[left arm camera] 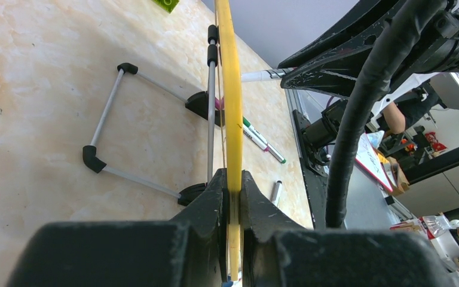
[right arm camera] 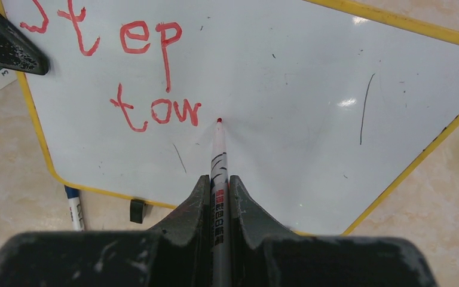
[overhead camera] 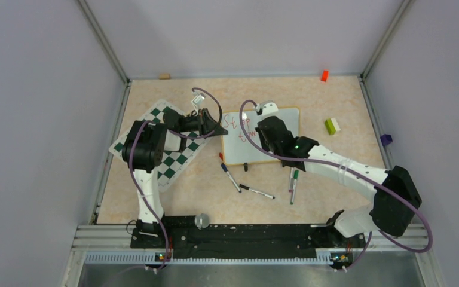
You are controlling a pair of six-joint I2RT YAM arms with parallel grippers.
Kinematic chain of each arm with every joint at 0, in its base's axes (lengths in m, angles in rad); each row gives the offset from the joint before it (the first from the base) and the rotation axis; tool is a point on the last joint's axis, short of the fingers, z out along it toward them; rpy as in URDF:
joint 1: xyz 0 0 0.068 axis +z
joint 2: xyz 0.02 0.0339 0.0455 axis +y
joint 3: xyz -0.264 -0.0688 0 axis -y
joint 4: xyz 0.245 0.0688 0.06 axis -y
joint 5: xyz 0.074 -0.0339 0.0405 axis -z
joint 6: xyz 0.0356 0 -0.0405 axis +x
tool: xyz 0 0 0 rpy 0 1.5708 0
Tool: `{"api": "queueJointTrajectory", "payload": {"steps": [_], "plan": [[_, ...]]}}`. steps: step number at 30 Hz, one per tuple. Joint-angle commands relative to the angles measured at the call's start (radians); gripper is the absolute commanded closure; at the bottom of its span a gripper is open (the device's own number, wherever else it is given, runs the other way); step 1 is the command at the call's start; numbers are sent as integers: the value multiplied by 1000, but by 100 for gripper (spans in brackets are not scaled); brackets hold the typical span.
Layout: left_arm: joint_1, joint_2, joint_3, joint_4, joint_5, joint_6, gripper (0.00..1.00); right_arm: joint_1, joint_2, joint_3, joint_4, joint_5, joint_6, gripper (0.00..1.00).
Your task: Write a sentence on the whiteboard
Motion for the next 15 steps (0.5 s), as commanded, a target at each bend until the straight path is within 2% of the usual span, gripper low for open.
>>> {"api": "queueJointTrajectory", "payload": {"steps": [1,15], "plan": [[-8,-25,26,116,16,-18,100,-13,23,47,46,14,-7,100],[-8,-27,26,116,15,-18,100,-14,-18,-16,46,-79,-8,100]]}}
